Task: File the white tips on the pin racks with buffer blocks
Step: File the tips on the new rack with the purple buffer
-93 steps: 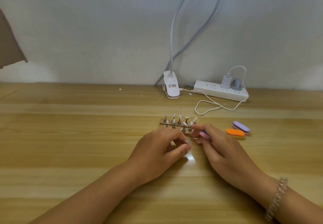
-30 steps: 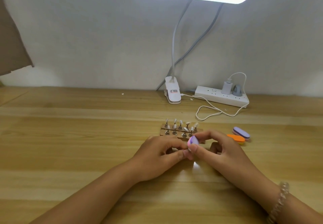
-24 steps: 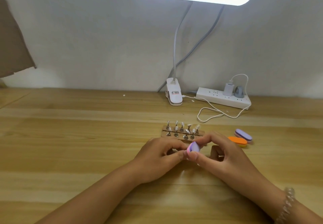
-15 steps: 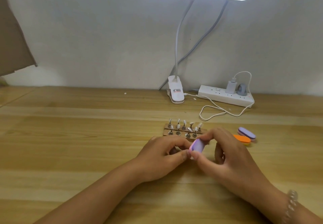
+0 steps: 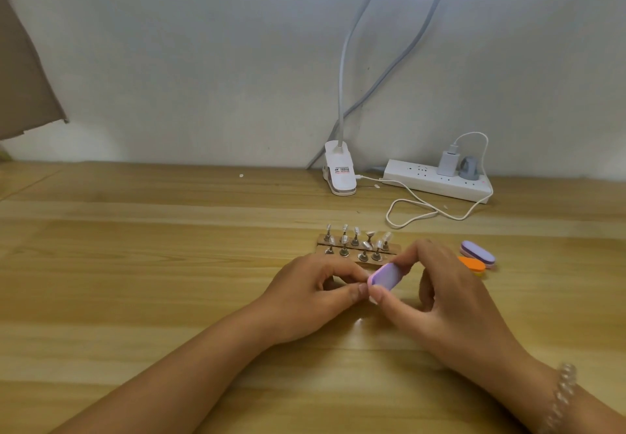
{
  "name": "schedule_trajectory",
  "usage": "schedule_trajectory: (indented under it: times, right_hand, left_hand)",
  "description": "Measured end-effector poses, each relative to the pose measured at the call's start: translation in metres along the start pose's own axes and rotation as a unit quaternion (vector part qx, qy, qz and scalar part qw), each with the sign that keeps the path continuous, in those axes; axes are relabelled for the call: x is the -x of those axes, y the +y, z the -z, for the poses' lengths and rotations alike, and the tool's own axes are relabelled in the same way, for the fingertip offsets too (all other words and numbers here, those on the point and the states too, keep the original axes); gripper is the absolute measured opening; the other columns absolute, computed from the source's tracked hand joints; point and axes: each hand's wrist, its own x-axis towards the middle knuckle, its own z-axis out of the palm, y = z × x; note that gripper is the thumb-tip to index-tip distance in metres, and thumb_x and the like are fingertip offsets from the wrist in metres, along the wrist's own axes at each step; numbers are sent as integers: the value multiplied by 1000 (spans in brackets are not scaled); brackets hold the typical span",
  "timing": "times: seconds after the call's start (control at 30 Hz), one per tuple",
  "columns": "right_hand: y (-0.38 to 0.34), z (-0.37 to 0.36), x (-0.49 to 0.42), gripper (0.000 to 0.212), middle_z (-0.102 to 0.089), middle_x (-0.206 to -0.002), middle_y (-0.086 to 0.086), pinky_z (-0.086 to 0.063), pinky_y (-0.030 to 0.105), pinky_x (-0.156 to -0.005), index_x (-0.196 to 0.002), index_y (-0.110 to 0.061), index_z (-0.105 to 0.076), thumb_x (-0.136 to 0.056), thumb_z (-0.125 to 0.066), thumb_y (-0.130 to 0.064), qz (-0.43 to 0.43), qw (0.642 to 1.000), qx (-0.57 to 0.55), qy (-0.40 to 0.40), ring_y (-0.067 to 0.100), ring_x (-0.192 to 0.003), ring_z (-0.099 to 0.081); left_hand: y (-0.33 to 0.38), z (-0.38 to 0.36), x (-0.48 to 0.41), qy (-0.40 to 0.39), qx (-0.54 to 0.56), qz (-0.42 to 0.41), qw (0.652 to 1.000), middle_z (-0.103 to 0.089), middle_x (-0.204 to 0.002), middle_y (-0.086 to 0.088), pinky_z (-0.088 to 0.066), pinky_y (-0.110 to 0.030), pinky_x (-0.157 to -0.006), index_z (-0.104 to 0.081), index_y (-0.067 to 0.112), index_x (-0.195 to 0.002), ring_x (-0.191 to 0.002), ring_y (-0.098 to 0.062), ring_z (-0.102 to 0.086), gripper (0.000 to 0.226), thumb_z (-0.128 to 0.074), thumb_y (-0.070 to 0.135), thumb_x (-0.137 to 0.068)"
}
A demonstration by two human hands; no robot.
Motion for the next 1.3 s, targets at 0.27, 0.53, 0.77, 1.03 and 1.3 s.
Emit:
schedule_trajectory:
  times: [0.27,0.53,0.77,1.03,1.3]
  right_hand:
    - [3,2,-4,31,-54,-83,-16,-33,23,-56,-88,-29,-56,-73,-72,-51,-26,999,-19,15,7,-66,-49]
    - [2,1,-5,31,-57,-89,-13,-37,25,-57,-90,-28,-58,-71,-71,-49,-18,999,-37,17,12,-62,-49]
    - [0,0,-4,30,-58,-93,-14,-39,24,-57,-94,-26,-59,-74,-76,-41,-5,999,-33,-4,10,-64,-51]
    - [4,-3,-6,28,-59,-92,-12,-39,26,-59,-90,-28,-58,-71,-76,-38,-24,997,-68,2,11,-63,-50]
    - [5,-4,-7,25,-60,-92,-12,-38,24,-60,-89,-29,-59,-72,-76,-36,-30,996,-88,-2,7,-63,-50]
  left_hand:
    - [0,2,0,-2,-5,6,1000,-68,-87,25,-43,-23,-70,-76,38,-95,-79,5,-58,11,-67,33,-92]
    - [2,1,-1,-4,-26,4,1000,-64,-83,22,-45,-29,-72,-76,36,-99,-82,-1,-58,14,-67,26,-94]
    - [2,0,-1,1,-43,-3,999,-63,-81,23,-42,-26,-70,-76,36,-98,-81,2,-56,17,-66,23,-94]
    - [1,0,0,-1,-55,-3,998,-61,-81,26,-41,-25,-72,-74,40,-97,-81,4,-55,19,-66,23,-94]
    - [3,-1,-1,0,-69,-3,998,-60,-80,24,-46,-32,-76,-75,34,-101,-83,-2,-56,14,-65,30,-92]
